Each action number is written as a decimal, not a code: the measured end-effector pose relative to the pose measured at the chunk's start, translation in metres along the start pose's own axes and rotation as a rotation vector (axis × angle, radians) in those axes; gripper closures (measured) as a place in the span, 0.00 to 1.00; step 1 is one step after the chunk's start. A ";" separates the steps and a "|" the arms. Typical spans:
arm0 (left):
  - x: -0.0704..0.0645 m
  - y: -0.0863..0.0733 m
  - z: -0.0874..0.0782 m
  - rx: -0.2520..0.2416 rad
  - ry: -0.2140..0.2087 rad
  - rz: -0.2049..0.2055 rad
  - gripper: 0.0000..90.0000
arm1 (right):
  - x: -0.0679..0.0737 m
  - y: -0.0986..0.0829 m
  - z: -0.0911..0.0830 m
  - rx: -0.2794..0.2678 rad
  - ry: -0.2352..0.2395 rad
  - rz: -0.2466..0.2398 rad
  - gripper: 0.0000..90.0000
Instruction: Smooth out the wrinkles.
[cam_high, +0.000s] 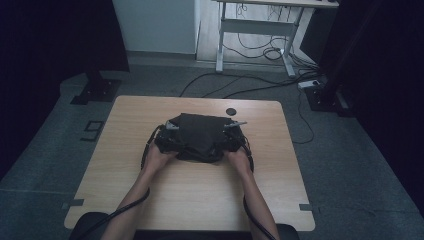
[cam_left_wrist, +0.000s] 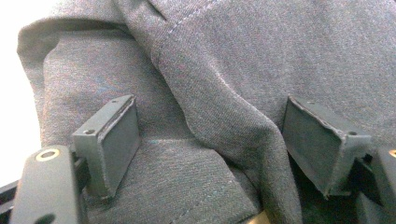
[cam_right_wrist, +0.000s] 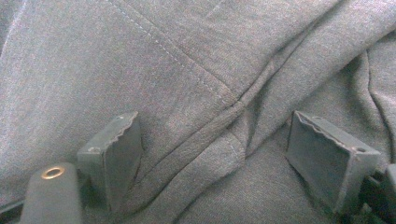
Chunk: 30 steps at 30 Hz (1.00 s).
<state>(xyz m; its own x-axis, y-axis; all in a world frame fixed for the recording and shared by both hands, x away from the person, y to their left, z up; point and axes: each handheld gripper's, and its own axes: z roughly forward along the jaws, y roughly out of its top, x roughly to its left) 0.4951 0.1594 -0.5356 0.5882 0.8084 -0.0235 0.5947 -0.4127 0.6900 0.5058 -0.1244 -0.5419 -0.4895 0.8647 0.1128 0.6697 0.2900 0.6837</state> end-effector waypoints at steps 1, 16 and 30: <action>0.001 0.000 0.000 0.000 -0.003 0.000 0.21 | -0.001 0.001 0.001 0.001 -0.001 0.004 0.20; 0.000 0.003 -0.025 -0.052 -0.069 -0.001 0.15 | 0.007 0.007 -0.031 -0.025 0.035 -0.071 0.16; -0.015 -0.003 -0.079 -0.038 -0.076 0.126 0.00 | 0.023 0.001 -0.085 -0.058 0.075 -0.162 0.05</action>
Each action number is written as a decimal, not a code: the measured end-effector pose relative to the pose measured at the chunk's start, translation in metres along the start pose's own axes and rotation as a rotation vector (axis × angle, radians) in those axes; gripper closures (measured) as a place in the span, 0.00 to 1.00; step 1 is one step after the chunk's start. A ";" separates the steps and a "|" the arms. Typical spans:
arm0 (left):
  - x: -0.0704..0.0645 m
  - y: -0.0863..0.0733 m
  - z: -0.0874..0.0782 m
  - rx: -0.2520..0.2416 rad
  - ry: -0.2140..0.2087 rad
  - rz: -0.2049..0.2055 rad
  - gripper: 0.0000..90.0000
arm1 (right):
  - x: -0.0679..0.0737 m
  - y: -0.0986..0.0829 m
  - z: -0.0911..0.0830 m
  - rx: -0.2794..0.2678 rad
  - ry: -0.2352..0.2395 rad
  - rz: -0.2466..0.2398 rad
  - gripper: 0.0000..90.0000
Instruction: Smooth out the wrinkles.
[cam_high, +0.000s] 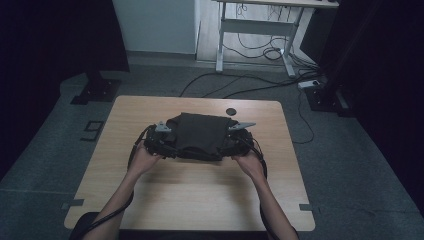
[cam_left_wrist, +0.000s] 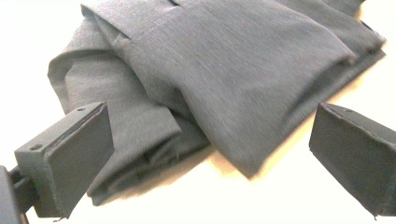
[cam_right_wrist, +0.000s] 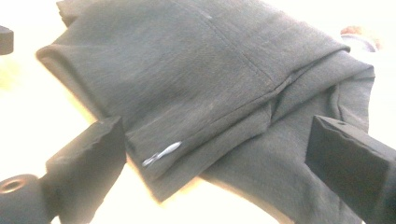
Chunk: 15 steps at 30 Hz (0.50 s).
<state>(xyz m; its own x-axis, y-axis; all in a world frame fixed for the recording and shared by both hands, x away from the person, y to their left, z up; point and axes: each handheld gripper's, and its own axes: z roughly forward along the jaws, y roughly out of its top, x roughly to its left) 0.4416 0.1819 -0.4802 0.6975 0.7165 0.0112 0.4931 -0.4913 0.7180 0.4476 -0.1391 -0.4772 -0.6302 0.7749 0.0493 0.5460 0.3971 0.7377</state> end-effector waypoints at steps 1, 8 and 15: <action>-0.001 -0.001 -0.002 -0.004 0.001 0.002 0.00 | 0.002 -0.001 -0.005 -0.005 -0.002 -0.007 0.03; -0.011 -0.014 -0.031 -0.038 0.018 0.038 0.00 | 0.014 -0.010 -0.028 -0.016 -0.004 -0.050 0.00; -0.016 -0.039 -0.047 -0.048 0.026 0.041 0.00 | 0.020 -0.033 -0.053 -0.027 -0.025 -0.063 0.00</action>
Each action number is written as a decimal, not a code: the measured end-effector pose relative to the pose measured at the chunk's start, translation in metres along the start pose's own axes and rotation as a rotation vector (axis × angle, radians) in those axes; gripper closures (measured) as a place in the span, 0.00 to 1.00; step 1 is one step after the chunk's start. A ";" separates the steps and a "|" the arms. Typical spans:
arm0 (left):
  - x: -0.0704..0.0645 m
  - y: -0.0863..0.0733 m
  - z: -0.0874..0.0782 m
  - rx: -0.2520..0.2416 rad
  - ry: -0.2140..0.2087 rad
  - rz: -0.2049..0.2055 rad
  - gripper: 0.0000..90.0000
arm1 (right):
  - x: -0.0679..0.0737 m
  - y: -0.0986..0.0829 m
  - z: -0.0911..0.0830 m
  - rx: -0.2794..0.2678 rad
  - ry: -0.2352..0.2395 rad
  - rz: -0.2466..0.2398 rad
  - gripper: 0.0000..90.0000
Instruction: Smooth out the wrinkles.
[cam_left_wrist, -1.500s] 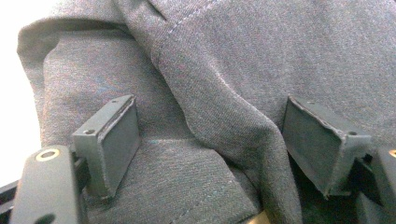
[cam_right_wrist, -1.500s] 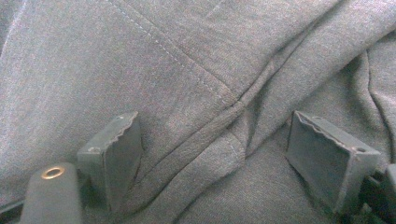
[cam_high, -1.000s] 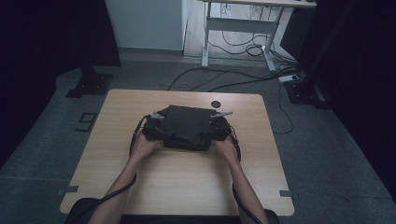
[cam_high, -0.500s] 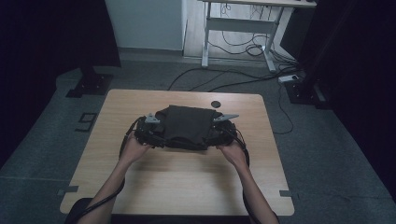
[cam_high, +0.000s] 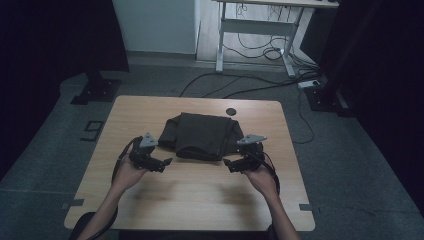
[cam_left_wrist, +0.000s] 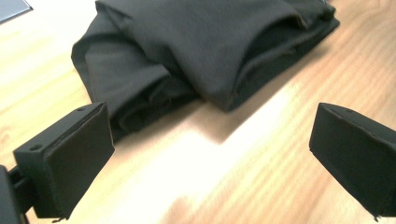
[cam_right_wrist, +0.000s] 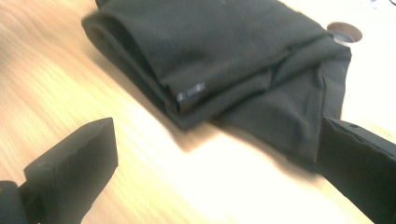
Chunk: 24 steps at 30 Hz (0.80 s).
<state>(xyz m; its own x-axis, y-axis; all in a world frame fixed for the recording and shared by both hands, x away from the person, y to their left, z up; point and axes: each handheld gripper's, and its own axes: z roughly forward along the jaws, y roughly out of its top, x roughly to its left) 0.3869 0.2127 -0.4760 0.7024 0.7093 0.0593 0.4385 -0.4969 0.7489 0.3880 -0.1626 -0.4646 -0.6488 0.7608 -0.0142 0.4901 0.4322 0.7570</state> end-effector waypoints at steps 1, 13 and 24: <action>-0.001 -0.007 -0.002 -0.007 -0.001 0.000 0.00 | 0.001 -0.003 -0.002 0.004 -0.003 0.001 0.00; -0.012 -0.064 0.007 0.059 -0.044 -0.034 0.00 | 0.002 -0.073 -0.007 0.068 -0.028 0.063 0.00; -0.017 -0.078 0.020 0.130 -0.052 -0.040 0.00 | -0.004 -0.108 0.013 0.090 -0.062 0.089 0.00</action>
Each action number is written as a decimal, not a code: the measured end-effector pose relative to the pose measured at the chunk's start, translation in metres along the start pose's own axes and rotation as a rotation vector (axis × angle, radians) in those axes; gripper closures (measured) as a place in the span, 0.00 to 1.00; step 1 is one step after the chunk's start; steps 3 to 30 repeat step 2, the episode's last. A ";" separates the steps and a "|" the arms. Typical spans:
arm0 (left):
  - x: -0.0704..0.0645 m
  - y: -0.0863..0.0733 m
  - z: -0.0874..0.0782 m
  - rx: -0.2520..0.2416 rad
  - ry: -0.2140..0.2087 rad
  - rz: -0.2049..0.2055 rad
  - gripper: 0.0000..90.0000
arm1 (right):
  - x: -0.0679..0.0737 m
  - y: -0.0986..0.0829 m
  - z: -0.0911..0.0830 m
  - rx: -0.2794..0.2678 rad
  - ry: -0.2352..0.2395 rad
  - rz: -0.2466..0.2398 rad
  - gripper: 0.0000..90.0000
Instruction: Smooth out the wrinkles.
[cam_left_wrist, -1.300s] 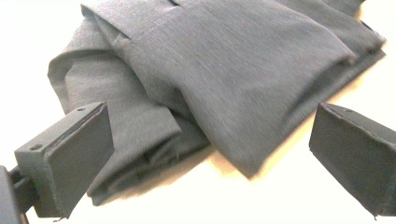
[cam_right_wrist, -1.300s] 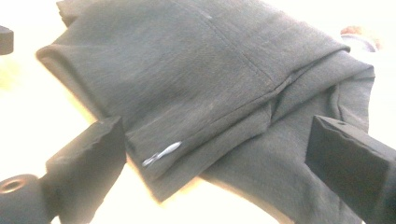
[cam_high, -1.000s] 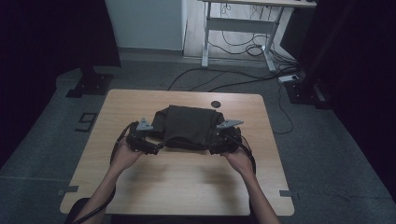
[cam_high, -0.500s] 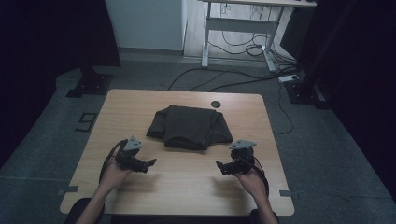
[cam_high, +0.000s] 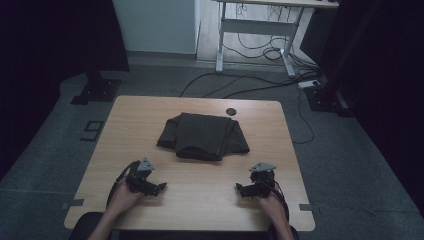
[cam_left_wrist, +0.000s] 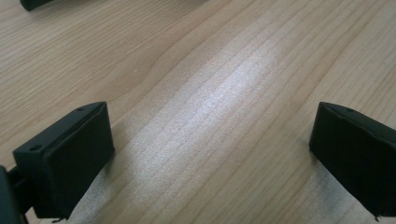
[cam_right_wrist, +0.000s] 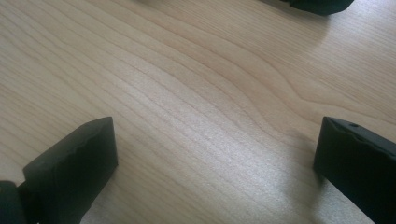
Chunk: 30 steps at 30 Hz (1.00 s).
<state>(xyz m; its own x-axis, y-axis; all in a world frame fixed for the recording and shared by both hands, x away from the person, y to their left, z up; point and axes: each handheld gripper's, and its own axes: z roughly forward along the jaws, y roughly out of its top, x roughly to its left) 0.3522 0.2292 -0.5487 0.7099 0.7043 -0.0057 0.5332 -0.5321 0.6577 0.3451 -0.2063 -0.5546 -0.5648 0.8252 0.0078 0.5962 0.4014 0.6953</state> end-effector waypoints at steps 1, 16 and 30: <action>0.000 0.000 0.000 0.000 0.001 -0.001 0.00 | 0.000 0.000 0.000 -0.004 -0.001 0.001 0.00; 0.000 0.000 0.000 0.000 0.001 -0.001 0.00 | -0.001 -0.001 0.000 -0.010 0.001 -0.001 0.00; 0.000 0.000 0.000 0.000 0.001 -0.001 0.00 | -0.001 -0.001 0.000 -0.010 0.001 -0.001 0.00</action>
